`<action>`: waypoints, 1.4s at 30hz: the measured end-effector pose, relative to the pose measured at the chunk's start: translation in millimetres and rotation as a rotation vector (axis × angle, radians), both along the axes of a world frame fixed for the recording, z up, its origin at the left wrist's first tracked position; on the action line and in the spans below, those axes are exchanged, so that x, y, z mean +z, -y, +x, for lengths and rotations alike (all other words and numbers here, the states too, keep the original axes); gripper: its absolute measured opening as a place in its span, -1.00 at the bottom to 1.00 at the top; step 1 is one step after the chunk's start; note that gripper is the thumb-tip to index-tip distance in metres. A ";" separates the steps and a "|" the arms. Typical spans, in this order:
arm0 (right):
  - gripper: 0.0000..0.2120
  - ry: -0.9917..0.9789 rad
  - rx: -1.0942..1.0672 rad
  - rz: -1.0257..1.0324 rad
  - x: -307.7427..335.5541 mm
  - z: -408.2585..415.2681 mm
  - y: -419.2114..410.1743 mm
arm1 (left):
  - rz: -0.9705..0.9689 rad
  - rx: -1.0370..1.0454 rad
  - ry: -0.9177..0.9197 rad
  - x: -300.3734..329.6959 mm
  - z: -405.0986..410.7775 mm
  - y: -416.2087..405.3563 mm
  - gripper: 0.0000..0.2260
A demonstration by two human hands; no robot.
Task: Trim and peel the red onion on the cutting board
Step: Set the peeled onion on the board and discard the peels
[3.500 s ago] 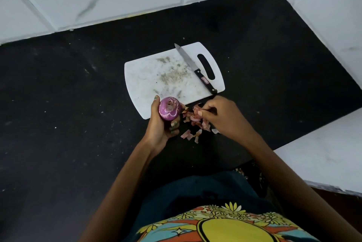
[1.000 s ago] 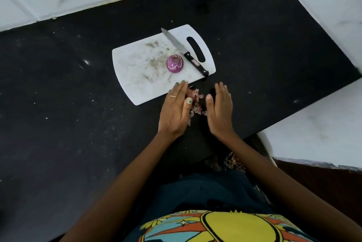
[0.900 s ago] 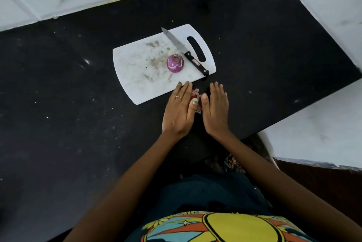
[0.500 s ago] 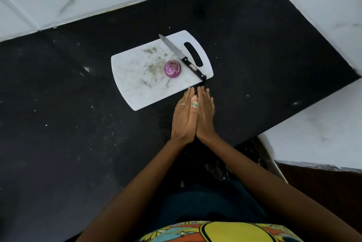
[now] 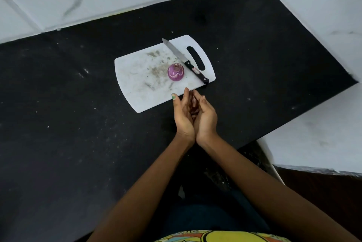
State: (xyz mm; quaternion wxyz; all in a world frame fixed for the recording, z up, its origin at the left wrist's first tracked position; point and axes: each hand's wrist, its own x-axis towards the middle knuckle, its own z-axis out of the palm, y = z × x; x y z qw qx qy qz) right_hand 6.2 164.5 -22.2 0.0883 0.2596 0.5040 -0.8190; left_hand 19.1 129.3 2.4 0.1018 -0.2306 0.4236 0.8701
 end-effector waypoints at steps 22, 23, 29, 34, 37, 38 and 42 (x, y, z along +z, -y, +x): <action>-0.62 -0.146 -0.145 -0.366 64.1 39.5 -56.7 | 0.316 0.249 -0.072 35.7 29.4 -40.8 -0.31; -0.62 -0.163 -0.172 -0.377 68.2 45.8 -69.9 | 0.319 0.210 -0.079 40.8 35.1 -53.9 -0.31; -0.67 -0.196 -0.356 -0.398 68.6 88.7 -157.1 | 0.294 -0.009 -0.046 45.5 66.0 -140.4 -0.35; -0.63 -0.060 -0.547 -0.449 20.5 118.8 -232.7 | 0.196 -0.134 0.116 1.7 93.1 -217.8 -0.37; -0.59 0.032 -0.625 -0.482 -28.2 126.2 -264.9 | 0.090 -0.177 0.222 -44.5 98.7 -251.6 -0.38; -0.61 0.065 -0.660 -0.494 -49.4 127.2 -276.8 | 0.067 -0.187 0.256 -62.1 98.9 -264.5 -0.38; -0.69 0.194 -0.750 -0.476 -140.3 133.1 -314.9 | 0.031 -0.226 0.362 -143.6 101.8 -303.0 -0.36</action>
